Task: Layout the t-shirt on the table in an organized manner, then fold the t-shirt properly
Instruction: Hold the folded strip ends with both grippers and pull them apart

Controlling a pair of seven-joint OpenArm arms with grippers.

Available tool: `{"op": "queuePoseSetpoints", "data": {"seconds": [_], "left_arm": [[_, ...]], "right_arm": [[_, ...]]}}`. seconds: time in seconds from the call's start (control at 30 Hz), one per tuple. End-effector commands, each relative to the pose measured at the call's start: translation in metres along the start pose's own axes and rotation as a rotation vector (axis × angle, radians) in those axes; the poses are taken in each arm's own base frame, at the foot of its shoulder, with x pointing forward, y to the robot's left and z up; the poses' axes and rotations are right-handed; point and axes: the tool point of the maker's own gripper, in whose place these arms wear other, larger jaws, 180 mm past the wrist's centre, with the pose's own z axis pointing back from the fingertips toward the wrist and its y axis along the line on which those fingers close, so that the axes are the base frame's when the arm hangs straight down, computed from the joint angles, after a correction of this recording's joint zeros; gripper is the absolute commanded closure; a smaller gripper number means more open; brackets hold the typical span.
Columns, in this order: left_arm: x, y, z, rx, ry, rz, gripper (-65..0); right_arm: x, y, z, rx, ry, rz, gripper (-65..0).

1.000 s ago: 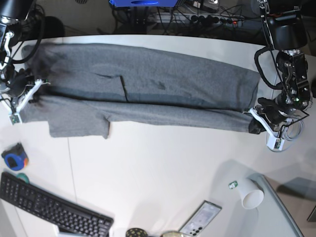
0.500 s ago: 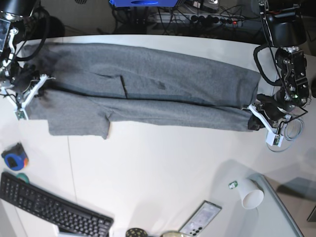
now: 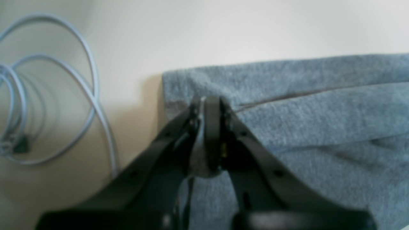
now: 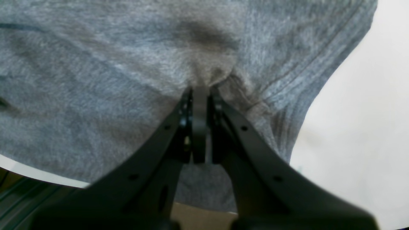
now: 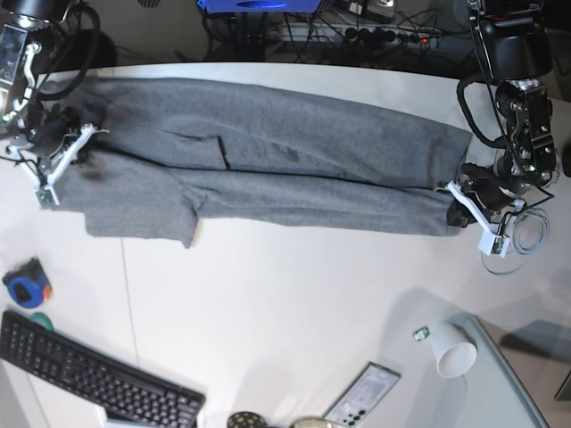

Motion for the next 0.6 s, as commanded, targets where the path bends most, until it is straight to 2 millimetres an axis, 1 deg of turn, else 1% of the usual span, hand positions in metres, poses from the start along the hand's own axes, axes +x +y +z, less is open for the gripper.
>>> {"op": "queuePoseSetpoints", "data": {"seconds": [0.0, 0.13, 0.17, 0.2, 0.33, 0.57], "left_arm": [[0.019, 0.008, 0.004, 0.013, -0.048, -0.014, 0.0], [0.008, 0.009, 0.001, 0.011, -0.028, 0.006, 0.0], [0.008, 0.009, 0.0, 0.009, -0.039, 0.011, 0.0], [0.008, 0.004, -0.003, -0.003, -0.048, 0.007, 0.0], [-0.007, -0.011, -0.016, -0.046, -0.025, -0.002, 0.0], [-0.024, -0.01, -0.024, -0.052, -0.014, 0.039, 0.0]], "right_arm": [[0.008, -0.006, 0.002, -0.01, -0.025, -0.001, -0.6], [-0.006, -0.005, -0.007, 0.006, 0.014, -0.028, -0.6], [-0.006, -0.006, -0.007, 0.006, 0.014, -0.031, -0.6], [-0.005, -0.006, -0.008, 0.007, 0.005, -0.032, -0.6], [-0.005, -0.006, -0.008, 0.008, -0.01, -0.034, -0.6], [-0.008, -0.006, -0.01, 0.009, 0.0, -0.039, -1.5]]}}
